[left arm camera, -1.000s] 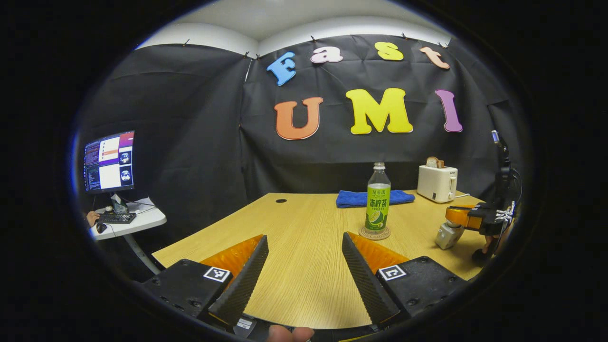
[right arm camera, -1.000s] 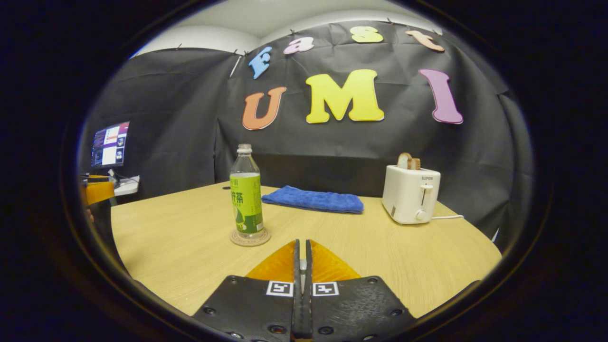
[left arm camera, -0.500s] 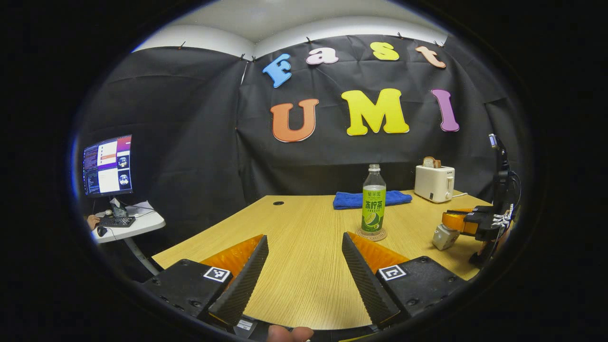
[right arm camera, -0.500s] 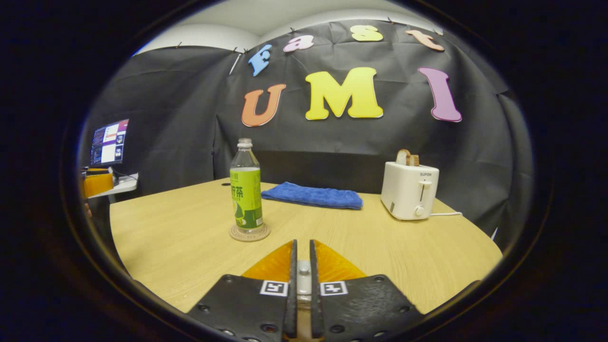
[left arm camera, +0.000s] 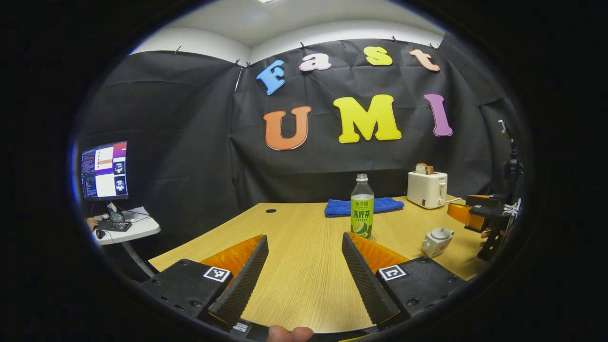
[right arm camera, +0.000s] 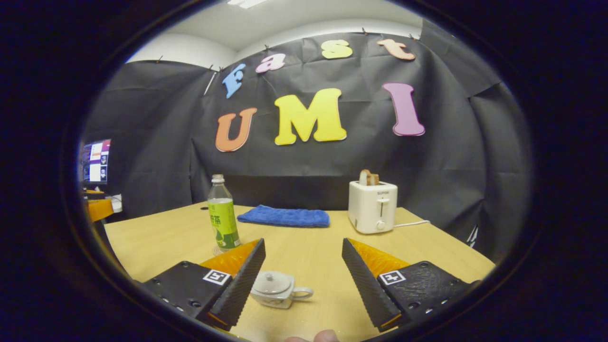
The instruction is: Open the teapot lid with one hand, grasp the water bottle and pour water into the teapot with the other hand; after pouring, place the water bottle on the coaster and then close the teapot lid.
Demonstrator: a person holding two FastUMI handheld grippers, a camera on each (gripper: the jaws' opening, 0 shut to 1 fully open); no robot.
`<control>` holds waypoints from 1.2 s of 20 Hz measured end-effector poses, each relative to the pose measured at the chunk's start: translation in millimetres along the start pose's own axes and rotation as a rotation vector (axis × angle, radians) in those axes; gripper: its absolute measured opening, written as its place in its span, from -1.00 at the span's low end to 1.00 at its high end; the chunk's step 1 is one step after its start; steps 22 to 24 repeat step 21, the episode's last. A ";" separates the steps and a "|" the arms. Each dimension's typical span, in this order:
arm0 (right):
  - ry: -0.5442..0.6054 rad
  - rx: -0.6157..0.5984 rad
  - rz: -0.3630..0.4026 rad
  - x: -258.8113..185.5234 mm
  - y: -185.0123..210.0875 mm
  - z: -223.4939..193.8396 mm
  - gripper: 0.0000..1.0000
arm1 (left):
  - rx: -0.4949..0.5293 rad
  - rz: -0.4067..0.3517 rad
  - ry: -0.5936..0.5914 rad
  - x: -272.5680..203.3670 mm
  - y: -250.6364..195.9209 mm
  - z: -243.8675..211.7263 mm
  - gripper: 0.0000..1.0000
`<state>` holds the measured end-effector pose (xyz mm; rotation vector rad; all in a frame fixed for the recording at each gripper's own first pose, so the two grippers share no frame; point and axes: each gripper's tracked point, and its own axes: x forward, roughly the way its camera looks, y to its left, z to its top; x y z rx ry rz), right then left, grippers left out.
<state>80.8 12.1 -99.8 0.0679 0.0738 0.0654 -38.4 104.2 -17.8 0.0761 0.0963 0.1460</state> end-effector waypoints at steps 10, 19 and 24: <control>-0.165 -0.041 -0.068 -80.2 10.0 93.9 0.91 | -0.056 -0.109 -0.109 3.6 -71.2 55.9 0.94; -0.175 -0.022 -0.082 -109.3 37.3 85.6 0.92 | -0.038 -0.117 -0.173 -15.9 -71.6 72.7 0.94; -0.183 -0.027 -0.092 -112.2 39.1 88.3 0.92 | -0.039 -0.135 -0.169 -16.4 -77.0 71.3 0.94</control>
